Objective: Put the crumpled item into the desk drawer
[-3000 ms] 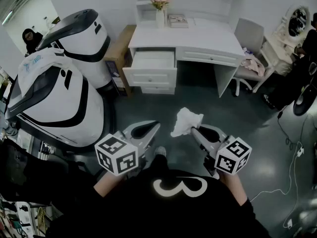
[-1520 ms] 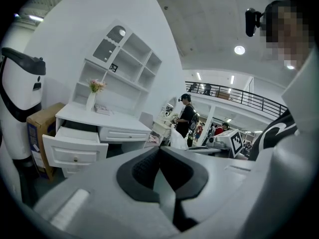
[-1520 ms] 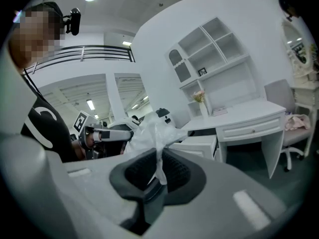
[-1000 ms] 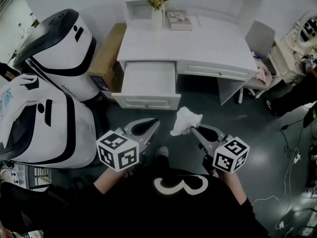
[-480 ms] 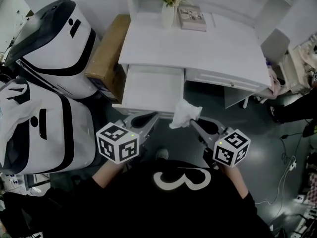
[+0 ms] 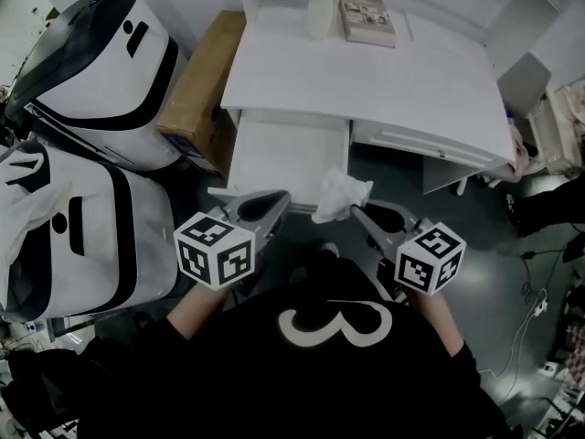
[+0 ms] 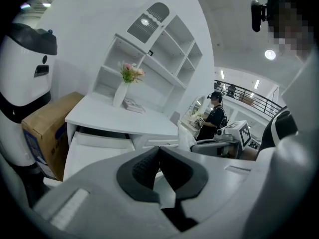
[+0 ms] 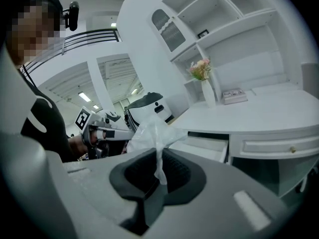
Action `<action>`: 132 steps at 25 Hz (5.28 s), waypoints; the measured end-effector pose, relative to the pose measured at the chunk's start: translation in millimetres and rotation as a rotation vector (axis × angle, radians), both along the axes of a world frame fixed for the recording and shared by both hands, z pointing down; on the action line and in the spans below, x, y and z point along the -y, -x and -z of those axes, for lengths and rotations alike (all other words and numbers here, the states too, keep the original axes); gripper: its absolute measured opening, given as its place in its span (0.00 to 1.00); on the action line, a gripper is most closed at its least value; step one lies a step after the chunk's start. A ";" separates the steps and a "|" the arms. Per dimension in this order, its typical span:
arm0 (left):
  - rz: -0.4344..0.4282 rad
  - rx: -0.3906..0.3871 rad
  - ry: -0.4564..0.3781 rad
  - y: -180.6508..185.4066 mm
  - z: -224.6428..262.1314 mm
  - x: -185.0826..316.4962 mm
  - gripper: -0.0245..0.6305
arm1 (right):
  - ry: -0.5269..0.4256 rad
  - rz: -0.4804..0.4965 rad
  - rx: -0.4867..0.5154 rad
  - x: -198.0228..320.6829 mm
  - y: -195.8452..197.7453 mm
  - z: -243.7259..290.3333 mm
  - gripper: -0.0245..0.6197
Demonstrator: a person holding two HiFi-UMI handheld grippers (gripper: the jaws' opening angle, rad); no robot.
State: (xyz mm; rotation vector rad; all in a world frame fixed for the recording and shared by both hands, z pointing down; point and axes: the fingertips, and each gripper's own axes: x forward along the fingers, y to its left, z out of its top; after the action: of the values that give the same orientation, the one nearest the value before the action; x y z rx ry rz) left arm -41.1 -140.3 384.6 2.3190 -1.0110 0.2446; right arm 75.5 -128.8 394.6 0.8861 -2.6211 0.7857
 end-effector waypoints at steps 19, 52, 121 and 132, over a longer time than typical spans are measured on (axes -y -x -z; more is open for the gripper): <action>0.182 0.011 0.108 43.3 -35.5 90.3 0.05 | 0.095 0.159 -0.044 127.8 47.5 -38.9 0.10; 0.421 -0.026 0.240 126.9 -99.4 141.3 0.05 | 0.273 0.377 -0.252 198.4 149.0 -183.7 0.10; 0.271 -0.038 0.072 73.2 -12.9 83.2 0.05 | 0.078 0.230 0.129 145.2 97.6 -16.5 0.06; 0.216 -0.075 -0.085 51.9 53.5 61.1 0.05 | -0.133 0.201 0.132 104.8 73.8 48.3 0.04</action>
State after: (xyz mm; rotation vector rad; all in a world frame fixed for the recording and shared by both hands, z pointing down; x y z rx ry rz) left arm -93.0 -201.4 331.1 2.2518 -1.2442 0.0291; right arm 1.8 -233.6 346.3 0.6079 -2.8500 0.6444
